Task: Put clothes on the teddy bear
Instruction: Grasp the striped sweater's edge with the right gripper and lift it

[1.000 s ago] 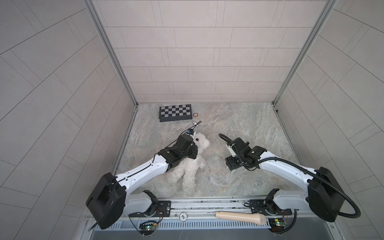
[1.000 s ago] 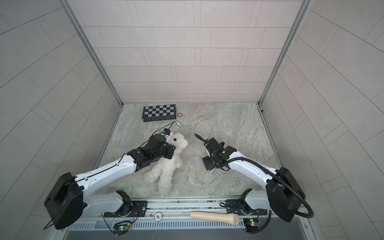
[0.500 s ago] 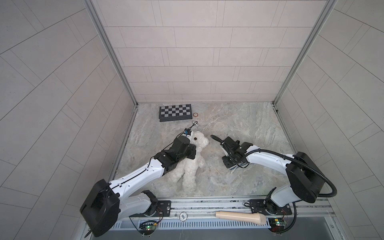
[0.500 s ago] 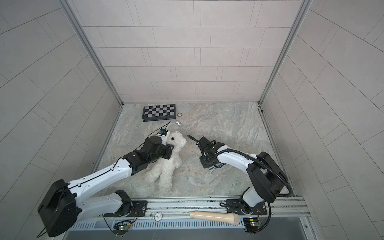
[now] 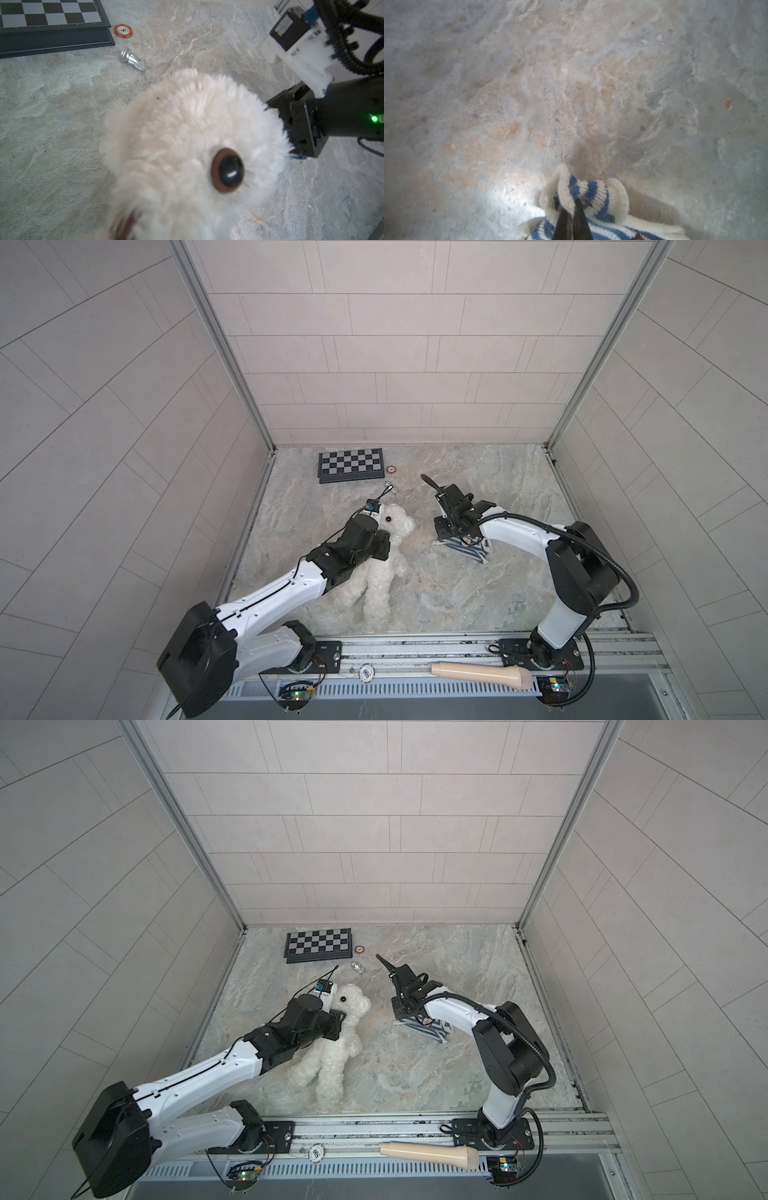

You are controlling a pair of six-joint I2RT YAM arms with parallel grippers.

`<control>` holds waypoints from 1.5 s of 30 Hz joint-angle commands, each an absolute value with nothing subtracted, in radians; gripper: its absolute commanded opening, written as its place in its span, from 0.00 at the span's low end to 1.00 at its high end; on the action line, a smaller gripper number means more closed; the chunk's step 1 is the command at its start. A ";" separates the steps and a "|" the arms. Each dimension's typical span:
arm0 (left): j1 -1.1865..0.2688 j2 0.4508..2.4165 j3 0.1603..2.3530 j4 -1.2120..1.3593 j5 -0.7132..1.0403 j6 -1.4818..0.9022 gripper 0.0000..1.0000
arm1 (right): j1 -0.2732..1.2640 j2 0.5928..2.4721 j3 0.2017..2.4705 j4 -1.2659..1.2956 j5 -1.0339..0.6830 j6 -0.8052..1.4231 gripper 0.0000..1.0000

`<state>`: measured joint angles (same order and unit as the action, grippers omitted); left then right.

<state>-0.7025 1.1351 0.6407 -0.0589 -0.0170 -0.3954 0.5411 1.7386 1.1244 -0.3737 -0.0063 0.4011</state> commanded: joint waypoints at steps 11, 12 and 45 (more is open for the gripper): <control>-0.701 1.060 0.598 -0.053 0.021 -0.379 0.02 | 0.522 1.548 1.077 -0.531 -0.136 0.299 0.47; -0.701 1.055 0.597 -0.056 0.022 -0.377 0.02 | 0.523 1.538 1.069 -0.569 -0.148 0.282 0.46; -0.707 1.034 0.599 -0.061 0.035 -0.376 0.02 | 0.473 1.768 1.158 -0.732 -0.070 0.038 0.37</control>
